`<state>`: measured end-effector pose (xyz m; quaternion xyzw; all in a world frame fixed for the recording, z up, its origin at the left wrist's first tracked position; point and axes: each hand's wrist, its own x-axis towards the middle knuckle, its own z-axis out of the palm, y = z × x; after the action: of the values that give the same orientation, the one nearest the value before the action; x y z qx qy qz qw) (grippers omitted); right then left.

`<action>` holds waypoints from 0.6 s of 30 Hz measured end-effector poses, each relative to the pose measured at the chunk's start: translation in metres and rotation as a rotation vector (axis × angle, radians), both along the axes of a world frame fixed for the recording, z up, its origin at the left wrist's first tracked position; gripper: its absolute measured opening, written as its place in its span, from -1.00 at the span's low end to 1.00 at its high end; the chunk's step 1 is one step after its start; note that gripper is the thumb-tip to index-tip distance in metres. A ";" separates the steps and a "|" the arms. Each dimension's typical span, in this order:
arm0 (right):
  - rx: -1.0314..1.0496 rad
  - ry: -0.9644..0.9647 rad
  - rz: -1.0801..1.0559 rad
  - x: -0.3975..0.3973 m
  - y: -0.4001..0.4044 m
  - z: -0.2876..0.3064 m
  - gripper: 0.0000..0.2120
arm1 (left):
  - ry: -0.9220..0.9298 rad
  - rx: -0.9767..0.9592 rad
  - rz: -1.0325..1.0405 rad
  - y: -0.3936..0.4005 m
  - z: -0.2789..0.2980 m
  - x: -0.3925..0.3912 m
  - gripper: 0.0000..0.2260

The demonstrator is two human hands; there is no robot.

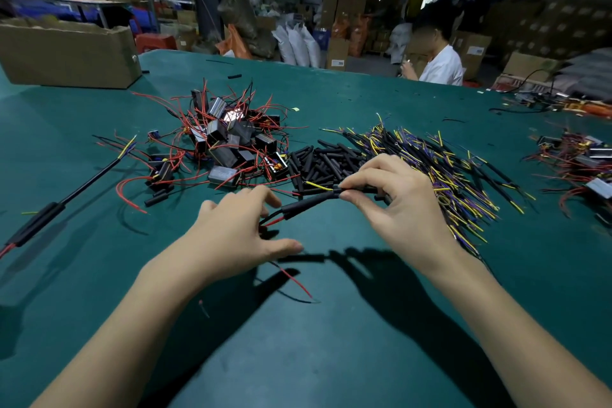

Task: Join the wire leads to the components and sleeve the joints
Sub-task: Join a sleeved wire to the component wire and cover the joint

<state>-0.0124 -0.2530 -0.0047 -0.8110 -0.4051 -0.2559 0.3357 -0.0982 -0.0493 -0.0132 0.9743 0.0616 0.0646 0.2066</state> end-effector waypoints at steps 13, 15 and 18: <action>-0.205 -0.367 0.144 0.003 0.069 0.016 -0.93 | -0.120 0.261 0.077 0.044 0.011 -0.054 -0.91; -0.200 -0.386 0.202 -0.002 0.092 0.013 -0.94 | -0.124 0.360 0.145 0.059 0.018 -0.070 -0.89; -0.181 -0.457 0.284 -0.011 0.129 0.011 -0.94 | -0.085 0.511 0.225 0.080 0.025 -0.093 -0.89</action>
<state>-0.0237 -0.1244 0.0063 -0.6941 -0.6011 -0.3452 0.1943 -0.1910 0.0305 0.0122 0.9783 0.1423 0.1415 -0.0517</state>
